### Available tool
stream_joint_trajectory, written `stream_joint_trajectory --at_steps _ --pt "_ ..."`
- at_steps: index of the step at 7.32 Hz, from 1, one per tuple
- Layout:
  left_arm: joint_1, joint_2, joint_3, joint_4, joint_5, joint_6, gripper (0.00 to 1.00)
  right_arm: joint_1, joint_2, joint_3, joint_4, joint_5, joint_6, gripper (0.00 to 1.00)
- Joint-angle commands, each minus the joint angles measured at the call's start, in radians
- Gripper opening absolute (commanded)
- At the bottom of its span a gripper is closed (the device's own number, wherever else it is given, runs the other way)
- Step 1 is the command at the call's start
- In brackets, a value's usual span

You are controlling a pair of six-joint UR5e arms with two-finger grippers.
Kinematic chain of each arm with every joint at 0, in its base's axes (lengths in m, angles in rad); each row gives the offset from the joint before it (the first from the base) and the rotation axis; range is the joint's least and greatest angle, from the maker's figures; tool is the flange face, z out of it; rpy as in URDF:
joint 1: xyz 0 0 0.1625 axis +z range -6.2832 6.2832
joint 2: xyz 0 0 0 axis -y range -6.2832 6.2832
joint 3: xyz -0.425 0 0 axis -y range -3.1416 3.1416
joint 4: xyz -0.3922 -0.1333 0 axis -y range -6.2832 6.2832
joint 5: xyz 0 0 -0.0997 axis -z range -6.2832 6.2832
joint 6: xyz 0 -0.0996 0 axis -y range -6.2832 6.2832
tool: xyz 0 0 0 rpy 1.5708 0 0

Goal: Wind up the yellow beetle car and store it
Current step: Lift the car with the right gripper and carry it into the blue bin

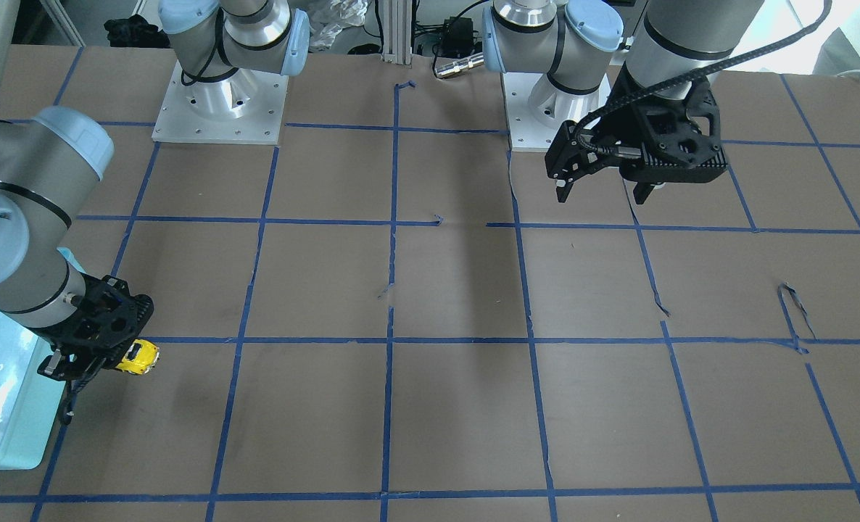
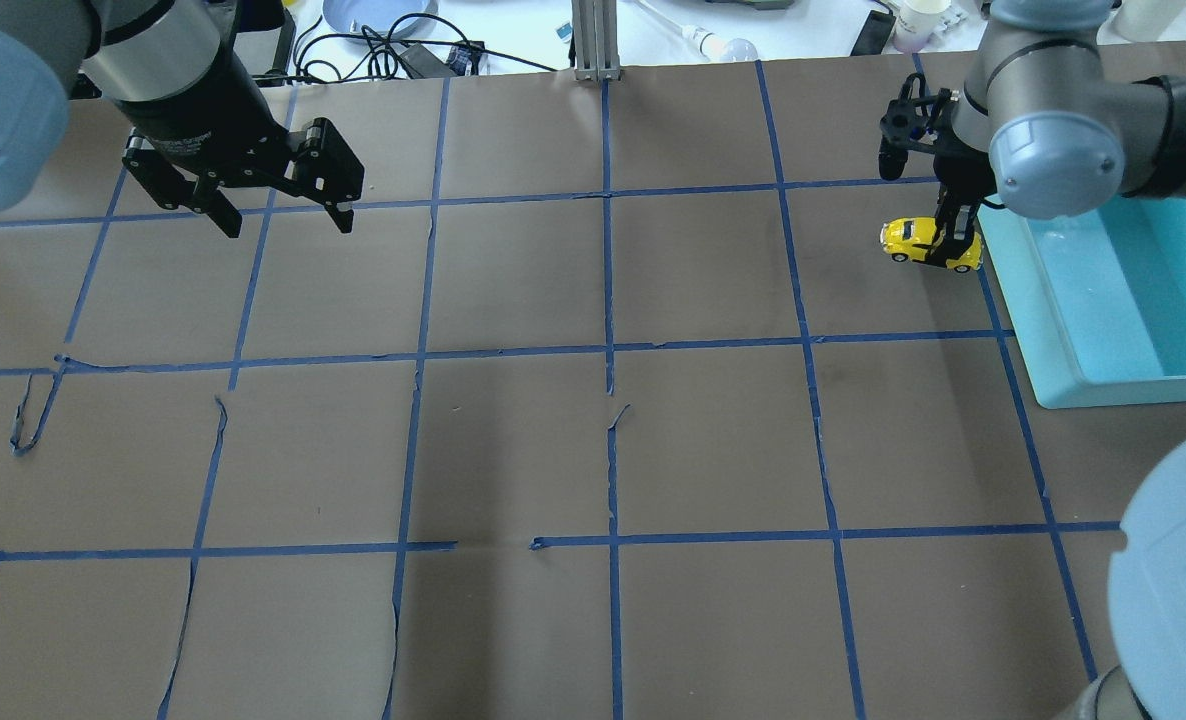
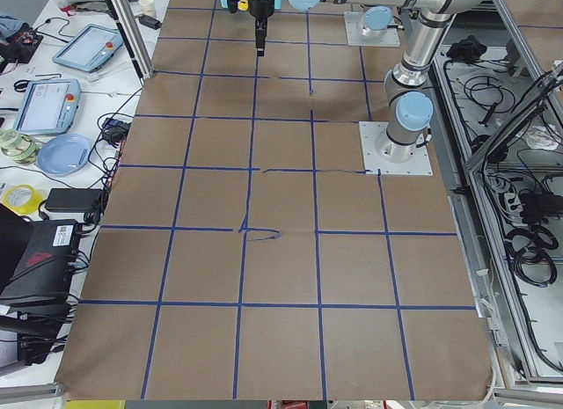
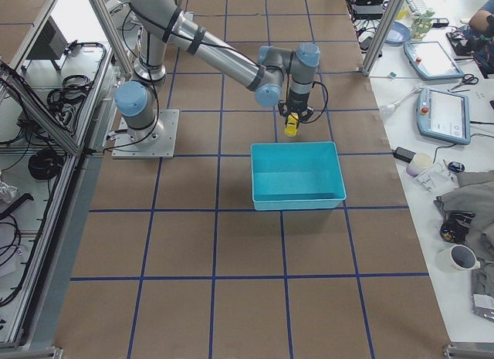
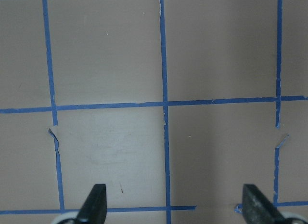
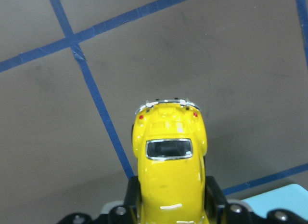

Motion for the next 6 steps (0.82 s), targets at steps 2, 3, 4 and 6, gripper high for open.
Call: stream_joint_trajectory --at_steps 2,3,4,6 --pt "-0.006 0.005 0.0 -0.006 -0.003 -0.023 1.0 -0.131 -0.025 -0.128 0.166 -0.016 -0.092 0.0" --pt "-0.006 0.005 -0.003 -0.015 -0.002 -0.021 1.0 -0.204 -0.018 -0.129 0.154 -0.015 -0.205 0.0" --pt "-0.006 0.008 -0.001 -0.015 -0.002 -0.023 1.0 -0.254 -0.007 -0.128 0.137 -0.013 -0.276 0.0" --pt "-0.005 0.016 -0.001 -0.015 -0.002 -0.023 1.0 -0.365 0.069 -0.125 0.037 -0.001 -0.437 0.0"
